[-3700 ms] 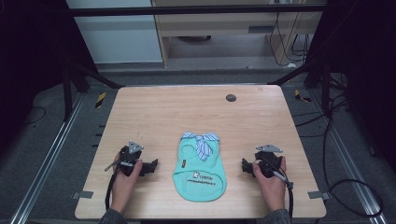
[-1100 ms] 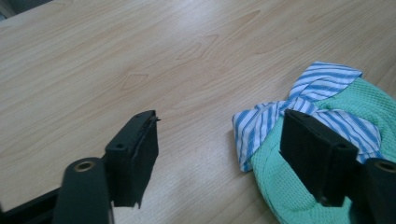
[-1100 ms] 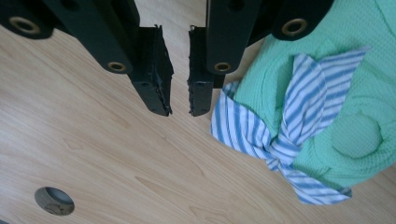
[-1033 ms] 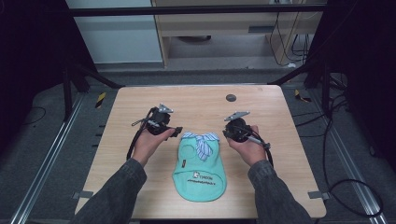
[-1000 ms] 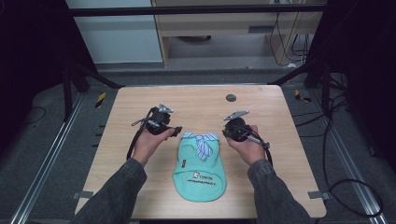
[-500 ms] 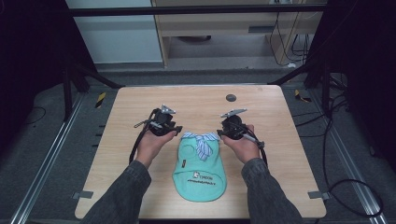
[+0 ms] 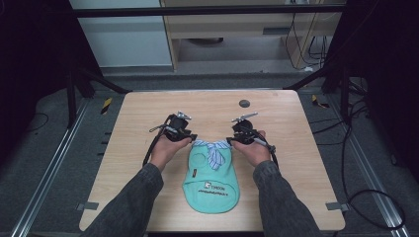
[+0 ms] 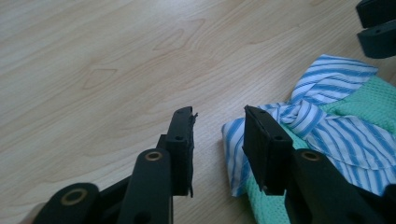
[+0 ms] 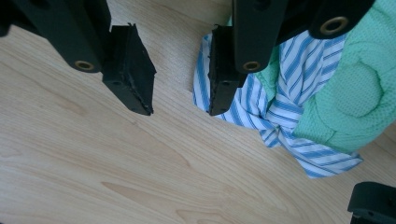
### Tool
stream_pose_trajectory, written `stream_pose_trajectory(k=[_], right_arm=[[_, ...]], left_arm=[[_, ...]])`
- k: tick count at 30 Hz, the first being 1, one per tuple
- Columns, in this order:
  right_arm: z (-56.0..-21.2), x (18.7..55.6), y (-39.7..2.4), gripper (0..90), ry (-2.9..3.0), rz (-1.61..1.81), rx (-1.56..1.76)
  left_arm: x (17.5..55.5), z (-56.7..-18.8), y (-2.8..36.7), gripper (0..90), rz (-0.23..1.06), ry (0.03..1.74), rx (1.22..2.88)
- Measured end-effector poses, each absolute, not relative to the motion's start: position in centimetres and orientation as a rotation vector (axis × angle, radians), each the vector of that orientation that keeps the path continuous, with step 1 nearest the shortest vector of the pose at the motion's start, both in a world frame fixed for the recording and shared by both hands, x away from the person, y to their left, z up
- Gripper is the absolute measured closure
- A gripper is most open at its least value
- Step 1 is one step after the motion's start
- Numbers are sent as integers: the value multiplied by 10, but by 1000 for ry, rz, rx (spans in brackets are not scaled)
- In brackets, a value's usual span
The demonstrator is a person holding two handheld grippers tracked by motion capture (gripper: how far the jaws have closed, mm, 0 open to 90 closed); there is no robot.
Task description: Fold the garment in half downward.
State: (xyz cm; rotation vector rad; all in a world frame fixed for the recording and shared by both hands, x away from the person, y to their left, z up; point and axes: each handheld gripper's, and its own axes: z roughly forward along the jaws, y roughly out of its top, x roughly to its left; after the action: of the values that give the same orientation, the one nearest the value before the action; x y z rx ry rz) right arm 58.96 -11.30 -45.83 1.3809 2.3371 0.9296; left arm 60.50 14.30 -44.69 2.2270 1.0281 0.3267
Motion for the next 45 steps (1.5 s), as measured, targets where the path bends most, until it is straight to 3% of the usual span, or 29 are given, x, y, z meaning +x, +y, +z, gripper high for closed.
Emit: stream_pose_trajectory(k=[4,14,45], right_arm=[[-462,592,-107,569,2351,906,1377],[-470,598,-99,582,2373,872,1363],[-484,594,-90,522,2440,839,1371]], left_arm=[[605,-451,139,594,319,1030,2224],[607,-461,133,631,315,1024,2271],[604,-481,134,602,291,1037,2311]])
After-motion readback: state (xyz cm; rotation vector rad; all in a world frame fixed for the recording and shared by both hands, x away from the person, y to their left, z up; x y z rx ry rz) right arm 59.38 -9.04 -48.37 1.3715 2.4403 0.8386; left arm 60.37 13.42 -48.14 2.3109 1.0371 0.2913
